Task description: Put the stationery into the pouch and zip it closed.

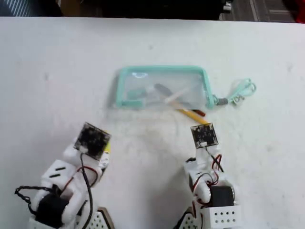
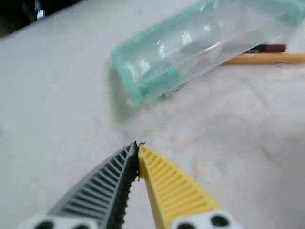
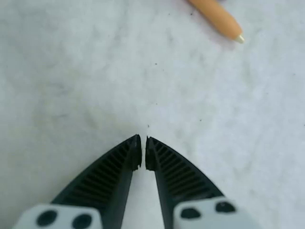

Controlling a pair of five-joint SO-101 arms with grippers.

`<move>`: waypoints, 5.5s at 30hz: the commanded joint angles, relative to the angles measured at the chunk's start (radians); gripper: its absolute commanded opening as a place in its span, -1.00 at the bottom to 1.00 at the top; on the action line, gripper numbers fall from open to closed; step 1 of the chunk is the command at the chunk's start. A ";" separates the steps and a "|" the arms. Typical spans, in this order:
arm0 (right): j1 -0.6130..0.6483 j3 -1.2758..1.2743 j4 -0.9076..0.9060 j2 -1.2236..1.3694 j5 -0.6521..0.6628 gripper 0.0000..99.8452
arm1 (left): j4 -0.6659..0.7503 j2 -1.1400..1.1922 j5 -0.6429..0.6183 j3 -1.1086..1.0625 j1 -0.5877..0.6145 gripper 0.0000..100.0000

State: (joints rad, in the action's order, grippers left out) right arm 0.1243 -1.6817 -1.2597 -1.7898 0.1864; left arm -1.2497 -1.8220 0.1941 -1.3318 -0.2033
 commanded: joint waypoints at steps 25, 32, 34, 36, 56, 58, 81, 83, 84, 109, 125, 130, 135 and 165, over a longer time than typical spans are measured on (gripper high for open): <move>-0.073 -0.009 0.068 -0.010 0.009 -0.95 | 0.328 0.002 -0.084 -0.009 0.111 -0.93; -0.252 -0.009 0.246 -0.010 0.011 -0.95 | 0.446 0.002 -0.086 -0.123 0.171 -0.93; -0.252 -0.009 0.265 -0.010 0.021 -0.95 | 0.433 0.002 -0.087 -0.126 0.165 -0.93; -0.249 -0.009 0.280 -0.010 0.097 -0.95 | 0.419 0.002 -0.103 -0.126 0.162 -0.93; -0.323 -0.009 0.472 -0.010 0.414 -0.96 | 0.422 0.004 -0.149 -0.153 0.213 -0.93; -0.320 -0.009 0.472 -0.008 0.414 -0.96 | 0.422 0.005 -0.147 -0.153 0.205 -0.93; -0.317 0.288 0.245 -0.004 0.414 -0.95 | 0.405 0.278 -0.018 0.071 0.097 -0.93; -0.285 0.299 0.245 -0.002 0.414 -0.95 | 0.408 0.435 -0.017 0.124 0.090 -0.93; -0.259 0.301 0.243 -0.002 0.414 -0.95 | 0.411 0.513 -0.017 0.157 0.091 -0.93; -0.081 0.385 0.147 -0.001 0.344 -0.96 | 0.592 1.018 -0.057 0.272 0.166 -0.95; -0.079 0.618 0.160 0.412 0.339 -0.96 | 0.591 1.012 -0.058 0.244 0.151 -0.95; -0.079 0.750 0.168 0.697 0.338 -0.96 | 0.591 1.012 -0.058 0.242 0.151 -0.95; -0.079 0.859 0.168 0.863 0.336 -0.96 | 0.644 1.012 -0.058 0.209 0.150 -0.95; -0.352 1.648 0.145 1.910 0.778 -0.52 | 0.661 1.012 -0.057 0.198 0.150 -0.95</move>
State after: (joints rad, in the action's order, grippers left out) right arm -0.2394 -0.0813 -1.1354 0.0836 0.8109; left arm -0.6145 -0.8032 0.1465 -1.1400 -0.0468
